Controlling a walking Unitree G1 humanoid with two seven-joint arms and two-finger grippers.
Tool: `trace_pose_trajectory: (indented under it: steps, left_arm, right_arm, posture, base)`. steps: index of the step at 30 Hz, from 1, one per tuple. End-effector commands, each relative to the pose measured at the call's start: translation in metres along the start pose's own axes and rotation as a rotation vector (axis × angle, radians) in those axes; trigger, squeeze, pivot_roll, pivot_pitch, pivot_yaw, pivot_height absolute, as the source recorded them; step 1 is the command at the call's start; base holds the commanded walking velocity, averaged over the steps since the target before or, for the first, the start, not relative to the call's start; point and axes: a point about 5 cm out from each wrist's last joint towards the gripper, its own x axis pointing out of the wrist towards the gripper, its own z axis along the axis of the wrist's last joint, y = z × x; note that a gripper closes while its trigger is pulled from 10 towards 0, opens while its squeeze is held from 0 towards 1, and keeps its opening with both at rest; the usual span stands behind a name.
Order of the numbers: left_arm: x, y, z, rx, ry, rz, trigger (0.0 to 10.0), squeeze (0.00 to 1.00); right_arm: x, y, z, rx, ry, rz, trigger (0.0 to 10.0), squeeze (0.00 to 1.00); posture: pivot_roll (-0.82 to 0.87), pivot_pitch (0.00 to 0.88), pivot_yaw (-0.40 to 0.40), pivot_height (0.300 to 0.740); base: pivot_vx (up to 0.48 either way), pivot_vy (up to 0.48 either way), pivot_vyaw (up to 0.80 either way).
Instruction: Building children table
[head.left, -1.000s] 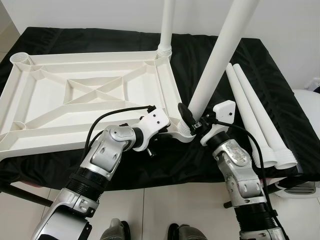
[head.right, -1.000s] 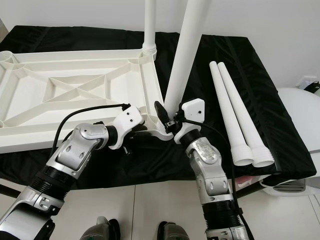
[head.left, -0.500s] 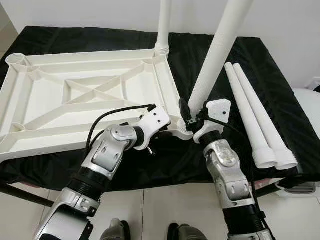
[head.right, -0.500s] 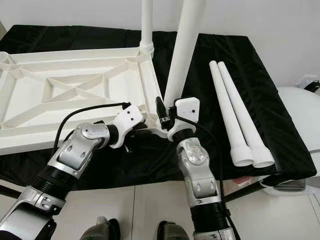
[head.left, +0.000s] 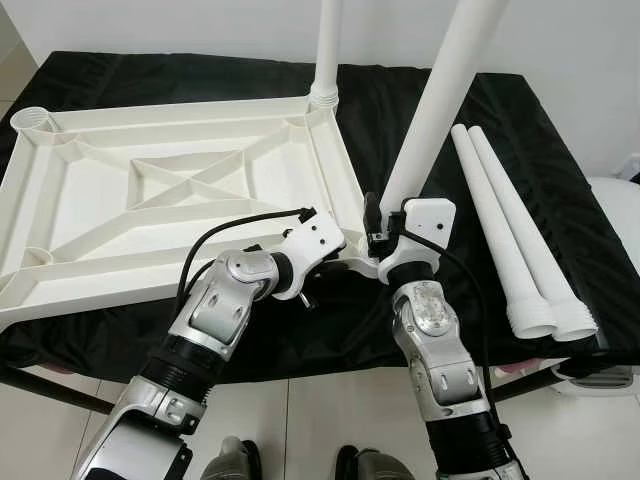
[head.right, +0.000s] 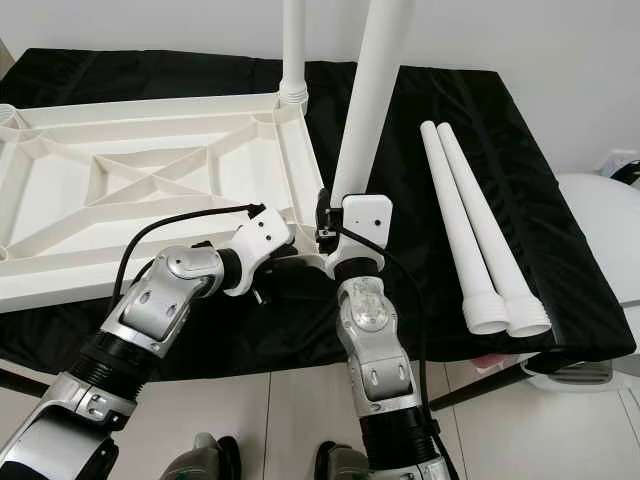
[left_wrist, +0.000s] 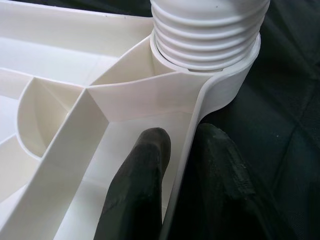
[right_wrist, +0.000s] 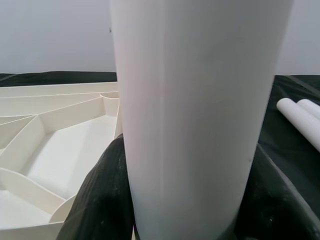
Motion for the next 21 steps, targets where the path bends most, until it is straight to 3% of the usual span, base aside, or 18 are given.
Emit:
trace_pose_trajectory:
  steps: [1,5,21]
  left_arm:
    - [-0.0061,0.0131,0.0027,0.012,-0.001,0.117,10.0,0.00]
    - [-0.0065,0.0134,0.0029,0.012,-0.002,0.119,10.0,0.00]
    - [-0.0062,0.0132,0.0028,0.014,-0.002,0.120,10.0,0.00]
  right_arm:
    - [-0.0073,-0.0242,-0.0239,-0.047,0.123,-0.184,10.0,0.00]
    - [-0.0107,-0.0188,-0.0235,-0.041,0.125,-0.200,10.0,0.00]
    - [-0.0113,-0.0277,-0.0228,-0.050,0.115,-0.229,10.0,0.00]
  posture:
    - [-0.05,0.149,-0.011,0.740]
    - [-0.05,0.149,-0.012,0.740]
    - [-0.06,0.144,-0.014,0.740]
  base:
    - [0.000,0.000,0.00]
    - [0.000,0.000,0.00]
    - [0.000,0.000,0.00]
